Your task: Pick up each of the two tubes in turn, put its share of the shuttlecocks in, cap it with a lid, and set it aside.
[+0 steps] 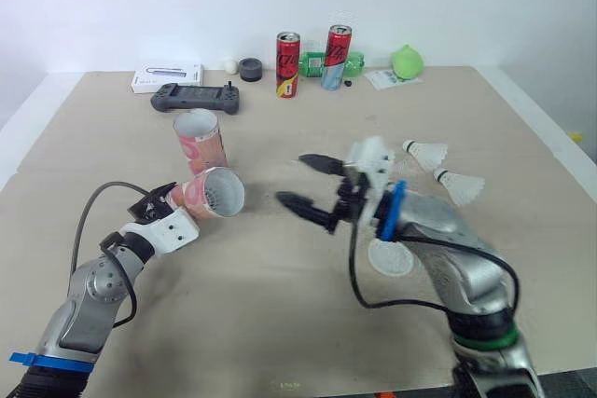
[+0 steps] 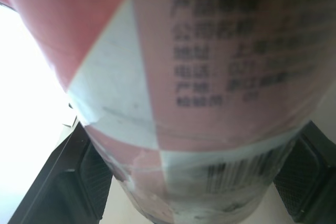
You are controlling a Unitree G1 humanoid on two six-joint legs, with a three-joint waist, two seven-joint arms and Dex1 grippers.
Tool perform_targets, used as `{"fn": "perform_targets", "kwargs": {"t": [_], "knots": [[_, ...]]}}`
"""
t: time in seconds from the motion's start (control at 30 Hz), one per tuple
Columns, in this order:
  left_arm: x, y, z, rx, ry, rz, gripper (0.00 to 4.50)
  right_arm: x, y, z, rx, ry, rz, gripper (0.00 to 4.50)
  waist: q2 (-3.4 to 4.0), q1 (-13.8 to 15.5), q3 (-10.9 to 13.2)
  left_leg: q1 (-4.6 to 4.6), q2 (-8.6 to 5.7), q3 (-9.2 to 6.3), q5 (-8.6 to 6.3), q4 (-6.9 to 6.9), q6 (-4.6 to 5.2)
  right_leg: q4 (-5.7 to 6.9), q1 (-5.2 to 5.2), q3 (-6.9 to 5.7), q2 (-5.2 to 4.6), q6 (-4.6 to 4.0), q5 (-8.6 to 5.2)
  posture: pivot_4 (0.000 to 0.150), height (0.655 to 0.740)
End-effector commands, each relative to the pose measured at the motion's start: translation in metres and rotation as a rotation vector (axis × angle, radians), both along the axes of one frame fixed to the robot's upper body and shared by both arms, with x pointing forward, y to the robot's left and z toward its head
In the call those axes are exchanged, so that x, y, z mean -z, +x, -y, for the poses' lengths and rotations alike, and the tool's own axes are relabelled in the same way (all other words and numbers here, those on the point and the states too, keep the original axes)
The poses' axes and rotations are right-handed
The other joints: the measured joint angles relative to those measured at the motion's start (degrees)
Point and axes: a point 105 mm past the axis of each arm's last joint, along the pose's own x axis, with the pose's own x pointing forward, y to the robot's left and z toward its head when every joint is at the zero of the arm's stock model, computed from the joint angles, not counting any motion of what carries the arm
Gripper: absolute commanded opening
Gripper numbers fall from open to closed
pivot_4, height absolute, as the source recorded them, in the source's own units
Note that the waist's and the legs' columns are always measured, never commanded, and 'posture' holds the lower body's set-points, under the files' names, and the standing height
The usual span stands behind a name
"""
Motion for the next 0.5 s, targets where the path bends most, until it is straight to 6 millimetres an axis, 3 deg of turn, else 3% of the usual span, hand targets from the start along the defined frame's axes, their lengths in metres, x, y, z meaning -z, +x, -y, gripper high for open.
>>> {"fn": "perform_targets", "kwargs": {"t": [0.03,0.23,0.5], "knots": [[0.013,-0.003,0.010,0.042,-0.011,-0.052,3.74,-0.007,-0.003,0.037,0.214,-0.004,0.050,4.45,0.01,0.0,0.0,0.00,0.00,0.00,0.00,-0.01,0.00,0.00,0.01,0.00,0.00,0.00,0.00,0.150,0.7400],[0.016,-0.004,0.012,0.056,-0.018,-0.069,3.74,0.016,-0.012,0.090,0.475,-0.031,-0.029,4.45,0.05,-0.1,0.0,0.02,-0.02,0.02,0.00,0.01,0.00,-0.03,0.03,0.03,-0.02,0.04,0.03,0.150,0.7400],[0.015,-0.001,0.014,0.064,-0.020,-0.067,3.74,0.051,-0.006,0.112,0.638,-0.022,-0.176,4.45,0.06,-0.2,0.0,0.09,-0.03,0.09,0.03,0.04,0.00,-0.05,0.07,0.09,-0.04,-0.15,-0.02,0.150,0.7400]]}}
